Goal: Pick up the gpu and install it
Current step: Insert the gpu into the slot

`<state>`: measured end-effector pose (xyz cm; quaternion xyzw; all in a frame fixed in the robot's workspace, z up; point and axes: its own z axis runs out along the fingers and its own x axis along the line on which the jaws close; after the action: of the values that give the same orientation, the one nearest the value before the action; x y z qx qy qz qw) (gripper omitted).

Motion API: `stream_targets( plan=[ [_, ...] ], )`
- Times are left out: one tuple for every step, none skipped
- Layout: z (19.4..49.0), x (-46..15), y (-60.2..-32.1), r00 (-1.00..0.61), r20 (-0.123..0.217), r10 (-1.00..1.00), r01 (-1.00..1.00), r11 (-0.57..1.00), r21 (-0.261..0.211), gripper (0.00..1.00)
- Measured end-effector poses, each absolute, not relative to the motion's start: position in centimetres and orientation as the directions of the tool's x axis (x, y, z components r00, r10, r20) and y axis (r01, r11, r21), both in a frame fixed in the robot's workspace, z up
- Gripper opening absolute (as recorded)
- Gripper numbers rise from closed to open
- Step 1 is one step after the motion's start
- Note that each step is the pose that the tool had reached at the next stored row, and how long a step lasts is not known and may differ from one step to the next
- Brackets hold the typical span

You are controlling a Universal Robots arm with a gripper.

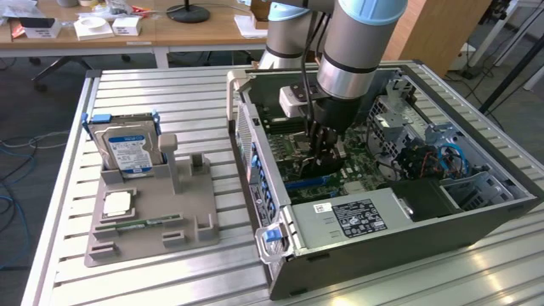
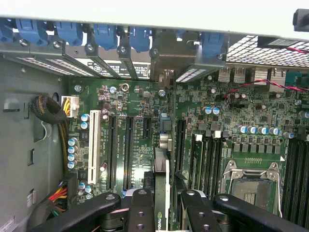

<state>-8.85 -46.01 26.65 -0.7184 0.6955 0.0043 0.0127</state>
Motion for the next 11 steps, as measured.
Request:
stream_targets(
  plan=[
    [26.65, -8.85, -46.01, 0.033, -0.024, -0.999, -0.999, -0.032, -0.012, 0.26],
    [26.65, -8.85, -46.01, 0.032, -0.024, -0.999, -0.999, -0.032, -0.012, 0.26],
    [26.65, -8.85, -46.01, 0.032, -0.024, -0.999, -0.999, -0.031, -0.012, 0.26],
    [26.65, -8.85, -46.01, 0.031, -0.024, -0.999, -0.999, -0.031, -0.012, 0.26],
    [26.65, -8.85, -46.01, 0.03, -0.024, -0.999, -0.999, -0.03, -0.012, 0.26],
    [26.65, -8.85, -46.01, 0.027, -0.024, -0.999, -1.0, -0.027, -0.012, 0.26],
    [26.65, -8.85, -46.01, 0.026, -0.024, -0.999, -1.0, -0.026, -0.012, 0.26],
    [26.65, -8.86, -46.01, 0.025, -0.024, -0.999, -1.0, -0.024, -0.012, 0.26],
    [26.65, -8.86, -46.02, 0.023, -0.024, -0.999, -1.0, -0.023, -0.012, 0.26],
    [26.65, -8.86, -46.02, 0.022, -0.024, -0.999, -1.0, -0.022, -0.012, 0.26],
    [26.65, -8.86, -46.02, 0.022, -0.024, -0.999, -1.0, -0.022, -0.012, 0.26]
  ],
)
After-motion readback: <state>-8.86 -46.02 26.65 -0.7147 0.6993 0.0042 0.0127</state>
